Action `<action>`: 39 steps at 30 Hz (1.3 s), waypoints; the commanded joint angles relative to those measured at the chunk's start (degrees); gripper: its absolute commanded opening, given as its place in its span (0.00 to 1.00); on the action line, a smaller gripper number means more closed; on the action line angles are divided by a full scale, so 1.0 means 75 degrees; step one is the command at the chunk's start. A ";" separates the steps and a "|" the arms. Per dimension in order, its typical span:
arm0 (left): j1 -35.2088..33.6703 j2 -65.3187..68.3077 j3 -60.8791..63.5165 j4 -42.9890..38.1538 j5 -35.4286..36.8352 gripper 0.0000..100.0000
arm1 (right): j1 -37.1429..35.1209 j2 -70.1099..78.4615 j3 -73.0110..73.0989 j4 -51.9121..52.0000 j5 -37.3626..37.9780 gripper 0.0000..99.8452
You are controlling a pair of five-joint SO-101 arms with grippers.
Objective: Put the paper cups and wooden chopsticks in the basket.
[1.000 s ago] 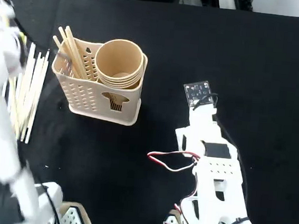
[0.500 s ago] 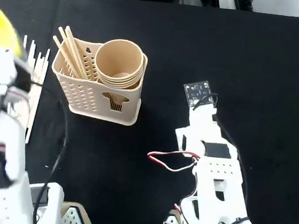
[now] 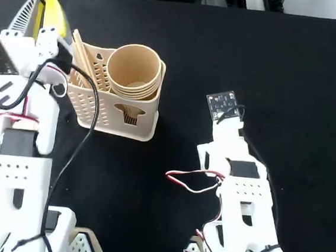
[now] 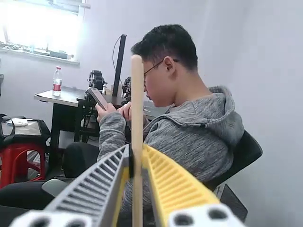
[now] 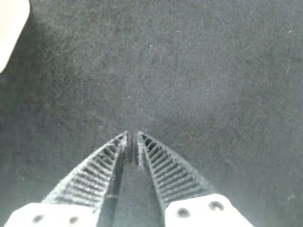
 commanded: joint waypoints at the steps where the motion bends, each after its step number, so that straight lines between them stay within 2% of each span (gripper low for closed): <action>1: 0.0100 0.0328 0.0006 -0.0270 0.0047 0.03 | 0.0117 -0.0041 -0.0029 -0.0129 0.0070 0.03; 7: 0.0076 0.0938 0.0006 -0.0199 0.0469 0.03 | 0.0117 -0.0041 -0.0029 -0.0129 0.0070 0.03; 16: 0.0287 0.0985 -0.0193 0.1840 0.0633 0.17 | 0.0117 -0.0041 -0.0029 -0.0129 0.0070 0.03; 22: 0.0135 0.0985 -0.1424 0.3774 0.0645 0.21 | 0.0117 -0.0041 -0.0029 -0.0129 0.0070 0.03; 27: -0.1412 0.1102 -0.3194 0.6060 0.0621 0.21 | 0.0117 -0.0041 -0.0029 -0.0117 0.0070 0.03; 29: -0.2186 0.1196 -0.3733 0.6916 0.0293 0.21 | 0.0117 -0.0041 -0.0029 -0.0117 0.0070 0.03; 33: -0.3124 0.1946 -0.4519 0.8147 -0.1137 0.22 | 0.0117 -0.0041 -0.0029 -0.0117 0.0070 0.03; 39: -0.3792 0.4536 -0.5023 0.8428 -0.2884 0.22 | 0.0117 -0.0041 -0.0029 -0.0105 0.0070 0.03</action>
